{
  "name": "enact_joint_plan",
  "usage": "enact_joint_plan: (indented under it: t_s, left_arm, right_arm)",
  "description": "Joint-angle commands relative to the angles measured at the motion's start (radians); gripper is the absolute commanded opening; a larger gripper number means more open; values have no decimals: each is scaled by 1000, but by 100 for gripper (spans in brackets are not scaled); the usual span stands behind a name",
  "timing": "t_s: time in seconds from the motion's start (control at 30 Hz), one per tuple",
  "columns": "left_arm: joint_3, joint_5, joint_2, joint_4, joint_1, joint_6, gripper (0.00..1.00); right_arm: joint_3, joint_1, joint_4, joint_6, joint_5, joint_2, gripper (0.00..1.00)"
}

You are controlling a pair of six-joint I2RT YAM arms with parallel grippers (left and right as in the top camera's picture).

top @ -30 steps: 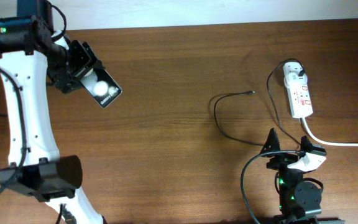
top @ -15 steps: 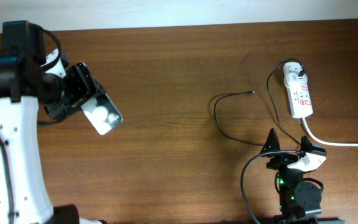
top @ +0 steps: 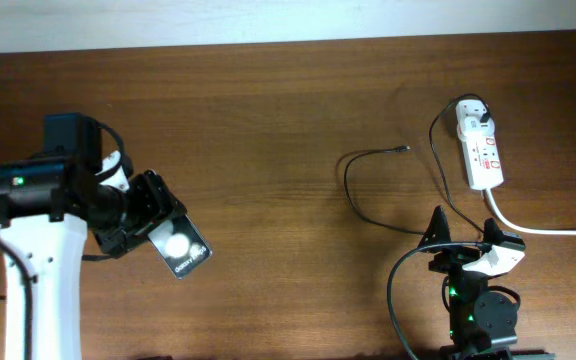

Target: Plug charger to phone and switch on socket

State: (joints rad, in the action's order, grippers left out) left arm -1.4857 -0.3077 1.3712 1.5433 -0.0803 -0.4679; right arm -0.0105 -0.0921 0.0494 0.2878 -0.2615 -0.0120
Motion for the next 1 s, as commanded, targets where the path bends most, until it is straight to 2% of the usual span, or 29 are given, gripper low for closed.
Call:
enact_joint_plan:
  t_s: [0.0, 0.13, 0.27, 0.43, 0.47, 0.5, 0.53, 0.7, 0.77, 0.97]
  left_arm:
    - [106, -57, -12, -82, 2, -72, 61]
    - [221, -72, -11, -182, 2, -156, 62]
    - [230, -73, -11, -208, 2, -312, 62]
    - [230, -179, -11, -194, 2, -332, 60]
    - [230, -184, -11, -193, 2, -334, 60]
    - [230, -183, -11, -202, 2, -397, 61]
    - [230, -184, -11, -202, 2, -420, 61]
    - [230, -187, -11, -204, 2, -441, 61]
    - [230, -187, -11, -204, 2, -441, 61]
    - [230, -190, -11, -203, 2, -441, 61]
  right_arm:
    - [5, 8, 7, -3, 2, 6, 99]
    - [5, 8, 7, -3, 3, 6, 99]
    - [5, 8, 7, -3, 3, 6, 99]
    - [5, 8, 5, -3, 3, 6, 99]
    - [5, 8, 10, 59, 74, 6, 99]
    - [5, 8, 16, 209, 416, 4, 99]
    - [5, 8, 8, 285, 506, 4, 99]
    - [5, 8, -1, 847, 908, 4, 99]
    - [5, 8, 0, 926, 951, 4, 99]
    - [5, 8, -8, 927, 859, 4, 99]
